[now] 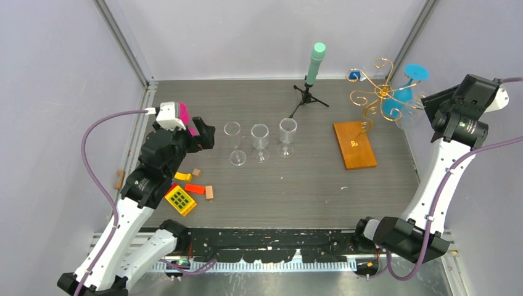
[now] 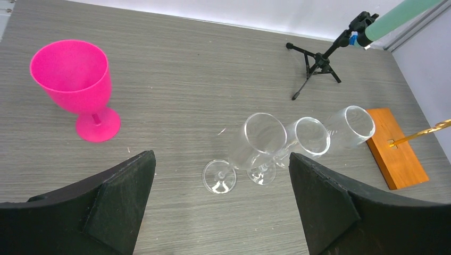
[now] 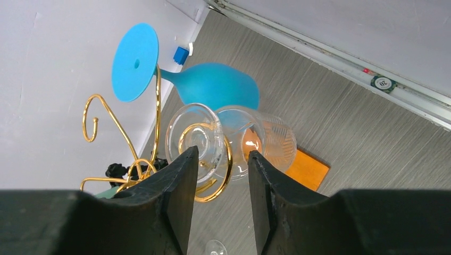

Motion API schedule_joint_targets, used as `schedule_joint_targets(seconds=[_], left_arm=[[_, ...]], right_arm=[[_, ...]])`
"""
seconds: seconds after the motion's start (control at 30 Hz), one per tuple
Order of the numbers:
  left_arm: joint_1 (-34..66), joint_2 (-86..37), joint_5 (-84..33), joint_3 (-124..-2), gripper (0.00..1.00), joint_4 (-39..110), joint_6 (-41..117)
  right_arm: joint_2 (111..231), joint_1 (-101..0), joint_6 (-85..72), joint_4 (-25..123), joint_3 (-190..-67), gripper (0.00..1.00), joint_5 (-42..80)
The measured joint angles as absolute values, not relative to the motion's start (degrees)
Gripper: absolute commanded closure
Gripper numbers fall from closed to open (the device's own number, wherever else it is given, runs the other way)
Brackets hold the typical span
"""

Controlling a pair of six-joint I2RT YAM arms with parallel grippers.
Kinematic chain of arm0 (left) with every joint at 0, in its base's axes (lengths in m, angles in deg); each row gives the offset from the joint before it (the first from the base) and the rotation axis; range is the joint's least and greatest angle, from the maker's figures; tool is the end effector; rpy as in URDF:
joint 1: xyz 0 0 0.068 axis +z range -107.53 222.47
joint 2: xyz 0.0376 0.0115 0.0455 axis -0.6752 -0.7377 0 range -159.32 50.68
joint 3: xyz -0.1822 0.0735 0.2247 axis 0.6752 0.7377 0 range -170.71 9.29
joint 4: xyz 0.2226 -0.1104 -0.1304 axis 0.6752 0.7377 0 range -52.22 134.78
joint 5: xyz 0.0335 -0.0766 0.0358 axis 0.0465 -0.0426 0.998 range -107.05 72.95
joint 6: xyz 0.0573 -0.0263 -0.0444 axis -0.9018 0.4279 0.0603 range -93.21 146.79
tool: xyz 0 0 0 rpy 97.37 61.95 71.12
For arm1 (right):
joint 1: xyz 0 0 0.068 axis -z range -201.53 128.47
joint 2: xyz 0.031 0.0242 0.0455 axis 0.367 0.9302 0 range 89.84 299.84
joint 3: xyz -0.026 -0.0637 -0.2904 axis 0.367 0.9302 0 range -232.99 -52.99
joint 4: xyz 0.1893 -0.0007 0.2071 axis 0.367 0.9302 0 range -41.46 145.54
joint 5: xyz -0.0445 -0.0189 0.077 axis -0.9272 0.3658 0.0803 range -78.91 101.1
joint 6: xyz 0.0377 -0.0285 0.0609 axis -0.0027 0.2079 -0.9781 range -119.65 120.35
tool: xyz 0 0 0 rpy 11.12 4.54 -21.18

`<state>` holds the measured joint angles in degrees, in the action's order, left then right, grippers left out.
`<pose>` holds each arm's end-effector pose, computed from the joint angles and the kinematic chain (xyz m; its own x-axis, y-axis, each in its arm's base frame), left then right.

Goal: Take the wine glass off the wine glass rack

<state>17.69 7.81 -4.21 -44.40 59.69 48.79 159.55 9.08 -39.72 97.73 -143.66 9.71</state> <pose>0.1803 -0.0671 0.3933 -0.2409 -0.2910 -0.9259 0.1299 0.9357 -0.3279 0.2303 -0.1382 0.4708 0.0280 0.7313 -0.6815 0.6656 0.4950 0.5585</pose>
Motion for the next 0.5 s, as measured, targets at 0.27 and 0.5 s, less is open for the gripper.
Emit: schedule_joint_targets(seconds=[0.27,0.5], left_arm=[[17.7,9.4,-2.0,-43.3,0.0,59.8,48.8],[17.7,9.7,-1.1,-43.3,0.0,59.9,48.8]], right_arm=[[158.8,9.1,-40.9,96.3,-142.1,0.46,9.3],[158.8,9.1,-41.7,94.6,-140.5,0.49,10.5]])
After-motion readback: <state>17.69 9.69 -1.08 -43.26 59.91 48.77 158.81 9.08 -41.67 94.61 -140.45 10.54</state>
